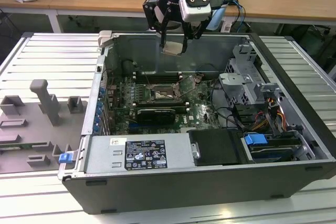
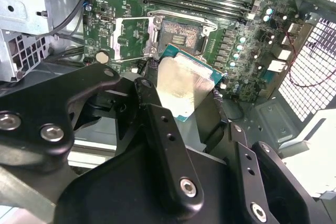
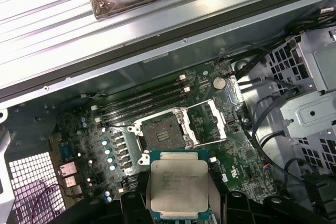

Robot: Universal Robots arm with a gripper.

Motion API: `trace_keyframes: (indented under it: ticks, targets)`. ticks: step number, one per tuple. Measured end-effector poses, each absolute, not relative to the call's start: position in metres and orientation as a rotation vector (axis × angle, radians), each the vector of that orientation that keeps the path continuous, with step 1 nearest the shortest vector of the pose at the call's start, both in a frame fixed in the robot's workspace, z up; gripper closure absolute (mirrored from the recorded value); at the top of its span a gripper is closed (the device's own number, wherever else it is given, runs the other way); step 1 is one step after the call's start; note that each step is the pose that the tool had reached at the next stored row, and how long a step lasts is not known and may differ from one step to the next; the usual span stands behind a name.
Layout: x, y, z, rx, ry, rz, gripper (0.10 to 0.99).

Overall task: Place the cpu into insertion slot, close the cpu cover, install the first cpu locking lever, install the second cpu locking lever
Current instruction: 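Place the cpu into insertion slot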

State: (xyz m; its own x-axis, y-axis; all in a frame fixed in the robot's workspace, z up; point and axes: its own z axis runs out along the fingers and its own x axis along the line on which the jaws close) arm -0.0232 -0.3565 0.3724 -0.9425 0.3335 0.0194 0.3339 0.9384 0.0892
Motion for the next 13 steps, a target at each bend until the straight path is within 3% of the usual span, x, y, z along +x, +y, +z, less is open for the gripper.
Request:
trace_keyframes:
  ticks: [13]
  targets:
    - [-0.0232,-0.3565,0.3722,-0.562,-3.084,-0.143,0.561]
